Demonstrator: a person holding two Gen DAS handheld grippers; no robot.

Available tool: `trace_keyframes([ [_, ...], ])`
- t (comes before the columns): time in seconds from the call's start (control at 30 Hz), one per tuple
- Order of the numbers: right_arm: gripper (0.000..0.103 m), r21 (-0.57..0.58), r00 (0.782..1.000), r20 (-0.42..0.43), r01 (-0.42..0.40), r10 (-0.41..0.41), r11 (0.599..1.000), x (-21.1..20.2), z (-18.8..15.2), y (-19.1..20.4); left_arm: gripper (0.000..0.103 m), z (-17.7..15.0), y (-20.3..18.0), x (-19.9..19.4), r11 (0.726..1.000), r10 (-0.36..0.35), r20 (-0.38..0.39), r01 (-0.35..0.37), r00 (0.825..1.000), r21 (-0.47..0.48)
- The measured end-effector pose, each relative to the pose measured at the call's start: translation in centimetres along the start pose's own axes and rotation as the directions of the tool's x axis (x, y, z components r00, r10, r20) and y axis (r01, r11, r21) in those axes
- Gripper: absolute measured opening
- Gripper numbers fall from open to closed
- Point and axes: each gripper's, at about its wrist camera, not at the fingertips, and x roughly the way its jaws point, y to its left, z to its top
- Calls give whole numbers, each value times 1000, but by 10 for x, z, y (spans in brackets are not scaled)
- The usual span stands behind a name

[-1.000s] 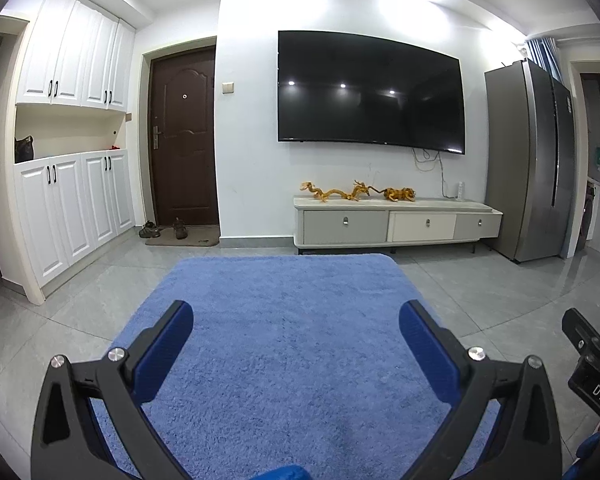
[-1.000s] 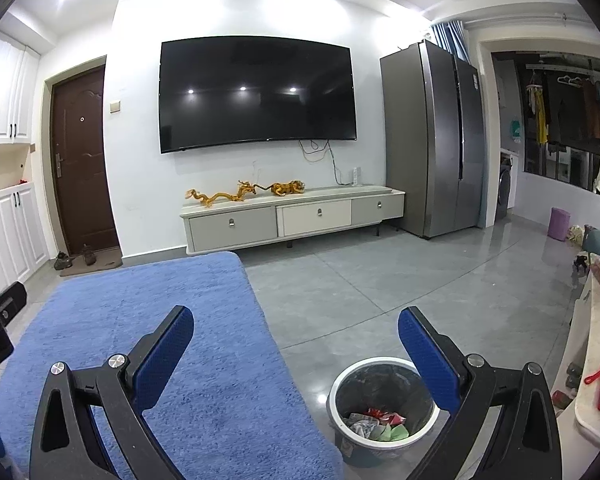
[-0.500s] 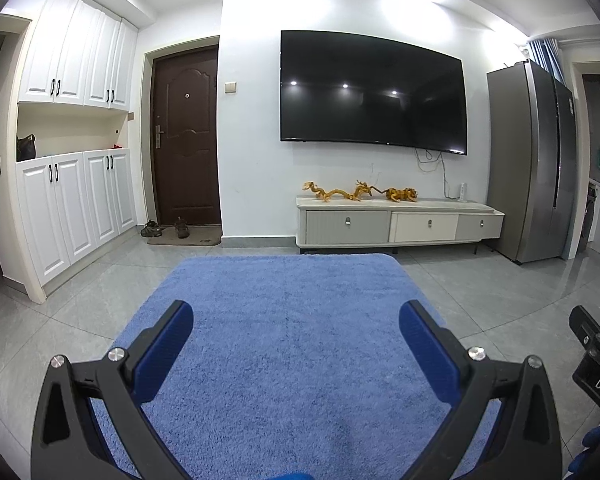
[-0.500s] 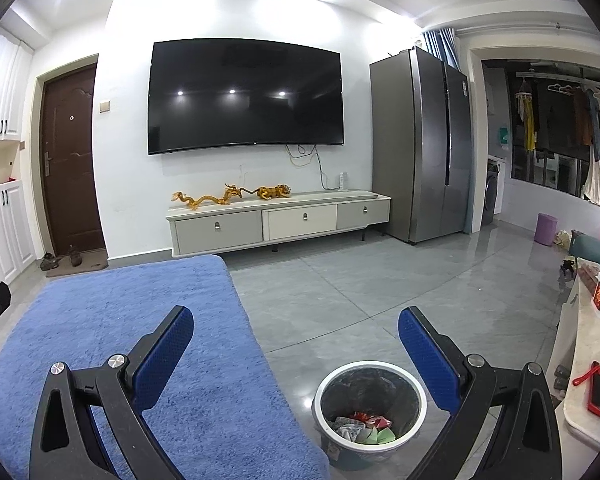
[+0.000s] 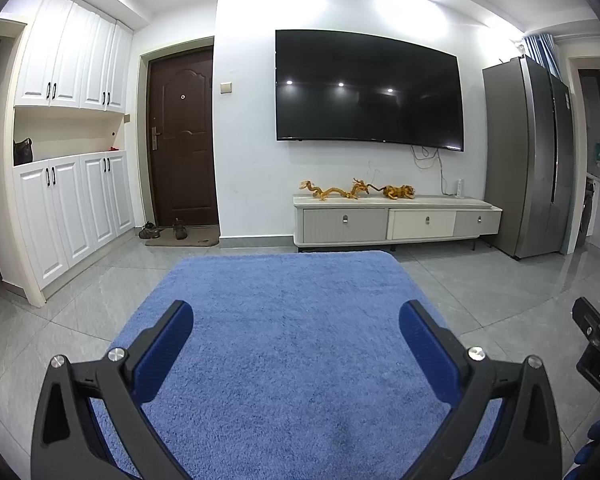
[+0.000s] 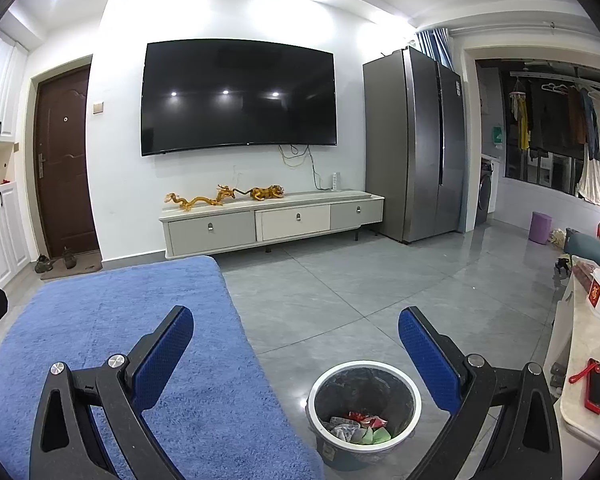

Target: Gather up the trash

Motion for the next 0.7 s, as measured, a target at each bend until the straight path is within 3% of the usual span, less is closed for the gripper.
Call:
trace_keyframes([
  [0.7, 103, 4, 999, -21, 28, -28, 1000, 6, 0, -9, 103, -1, -4, 8, 1000, -24, -42, 24, 999, 7],
])
